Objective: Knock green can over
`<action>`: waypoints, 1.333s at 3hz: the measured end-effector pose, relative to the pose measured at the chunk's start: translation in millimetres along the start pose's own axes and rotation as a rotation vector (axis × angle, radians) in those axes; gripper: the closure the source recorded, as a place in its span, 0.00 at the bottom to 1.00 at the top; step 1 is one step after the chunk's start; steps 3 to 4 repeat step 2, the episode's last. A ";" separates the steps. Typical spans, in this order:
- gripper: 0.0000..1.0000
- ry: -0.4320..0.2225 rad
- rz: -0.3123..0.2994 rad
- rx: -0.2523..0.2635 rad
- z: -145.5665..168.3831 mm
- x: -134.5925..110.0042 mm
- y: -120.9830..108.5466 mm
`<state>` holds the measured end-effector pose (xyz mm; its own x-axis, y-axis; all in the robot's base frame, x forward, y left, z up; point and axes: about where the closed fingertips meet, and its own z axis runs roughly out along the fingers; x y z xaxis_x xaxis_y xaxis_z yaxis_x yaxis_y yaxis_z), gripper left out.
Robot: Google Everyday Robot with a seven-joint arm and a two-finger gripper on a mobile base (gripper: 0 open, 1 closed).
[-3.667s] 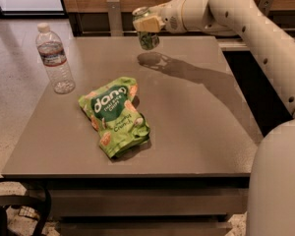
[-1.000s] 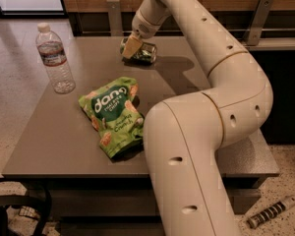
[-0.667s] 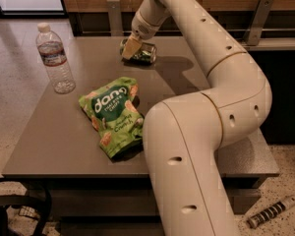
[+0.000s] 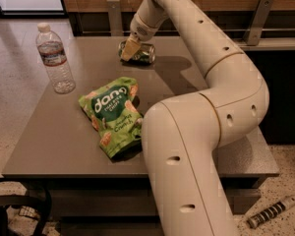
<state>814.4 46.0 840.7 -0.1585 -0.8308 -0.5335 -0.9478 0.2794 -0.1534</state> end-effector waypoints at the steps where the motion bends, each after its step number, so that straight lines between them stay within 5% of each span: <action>1: 0.12 0.002 0.000 -0.005 4.5 0.2 0.9; 2: 0.00 0.003 0.000 -0.010 8.4 0.4 1.7; 4: 0.00 0.003 0.000 -0.010 8.4 0.4 1.7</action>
Offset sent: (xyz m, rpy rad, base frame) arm 0.0003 0.0019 -0.0035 -0.0008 0.0043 0.0020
